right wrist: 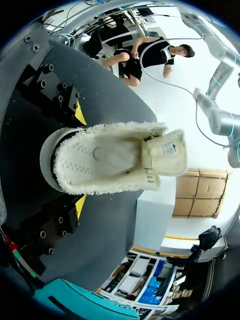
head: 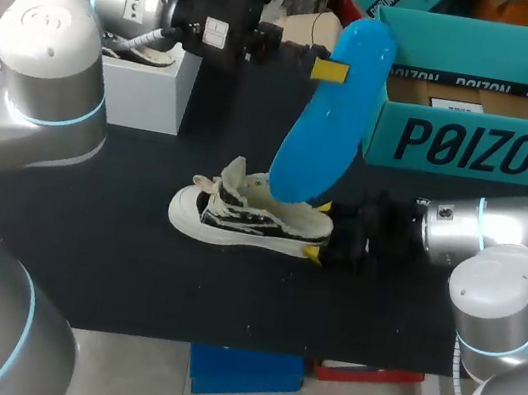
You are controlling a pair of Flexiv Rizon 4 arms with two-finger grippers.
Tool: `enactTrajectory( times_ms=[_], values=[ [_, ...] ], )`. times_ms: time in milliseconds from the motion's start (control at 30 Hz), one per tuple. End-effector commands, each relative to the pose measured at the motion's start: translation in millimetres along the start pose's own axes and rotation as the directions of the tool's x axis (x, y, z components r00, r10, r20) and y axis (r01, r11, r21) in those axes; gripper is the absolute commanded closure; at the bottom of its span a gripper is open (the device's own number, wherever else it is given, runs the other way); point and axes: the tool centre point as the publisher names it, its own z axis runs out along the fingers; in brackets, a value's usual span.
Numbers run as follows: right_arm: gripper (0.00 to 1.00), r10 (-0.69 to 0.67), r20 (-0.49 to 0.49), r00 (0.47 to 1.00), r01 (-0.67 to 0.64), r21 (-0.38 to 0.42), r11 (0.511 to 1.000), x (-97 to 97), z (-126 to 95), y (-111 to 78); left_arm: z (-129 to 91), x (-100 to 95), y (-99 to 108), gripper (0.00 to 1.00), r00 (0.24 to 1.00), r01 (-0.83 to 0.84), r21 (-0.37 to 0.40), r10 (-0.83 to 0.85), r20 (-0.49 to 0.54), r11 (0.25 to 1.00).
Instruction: Take the shoe out of the shoebox, open the shoe tongue, remove and reinsert the insole, then place the shoe into the shoebox
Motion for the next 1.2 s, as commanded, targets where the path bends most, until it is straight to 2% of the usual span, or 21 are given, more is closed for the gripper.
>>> enactTrajectory(
  times_ms=[33,433,567,867,900,933,967,1000,1200],
  values=[
    [1.00,0.002,0.001,1.000,-0.002,0.001,1.000,1.7,1.6,-3.0,0.9,22.9,-11.4,1.00,1.000,0.009,0.039,-0.010,0.026,0.999],
    [1.00,0.002,0.001,1.000,-0.002,0.001,1.000,1.7,1.6,-3.0,5.8,57.1,-50.2,1.00,0.999,-0.050,0.222,0.049,0.007,0.974],
    [1.00,0.002,0.001,1.000,-0.002,0.001,1.000,1.7,1.6,-3.0,7.9,65.3,-53.3,1.00,0.999,-0.048,0.231,0.051,-0.004,0.972],
    [1.00,0.002,0.001,1.000,-0.002,0.001,1.000,1.7,1.6,-3.0,7.9,65.3,-53.3,1.00,0.999,-0.048,0.231,0.051,-0.004,0.972],
    [0.90,0.002,0.001,1.000,-0.002,0.001,1.000,1.7,1.6,-3.0,7.9,65.3,-53.3,1.00,0.999,-0.048,0.231,0.051,-0.004,0.972],
    [0.58,-0.001,0.014,1.000,0.001,0.023,1.000,1.2,-6.2,-2.6,7.9,65.3,-53.3,1.00,0.999,-0.048,0.231,0.051,-0.004,0.972],
    [0.20,0.000,0.031,1.000,-0.001,0.039,0.999,0.3,-14.2,-3.0,7.9,65.3,-53.3,1.00,0.999,-0.048,0.231,0.051,-0.004,0.972],
    [0.00,0.005,0.049,0.999,-0.008,0.067,0.998,-1.1,-23.4,-4.2,7.9,65.3,-53.3,1.00,0.999,-0.048,0.231,0.051,-0.004,0.972],
    [0.00,0.013,0.102,0.995,-0.038,0.249,0.968,-5.3,-70.8,-15.0,7.9,65.3,-53.3,1.00,0.999,-0.048,0.231,0.051,-0.004,0.972]
  ],
)
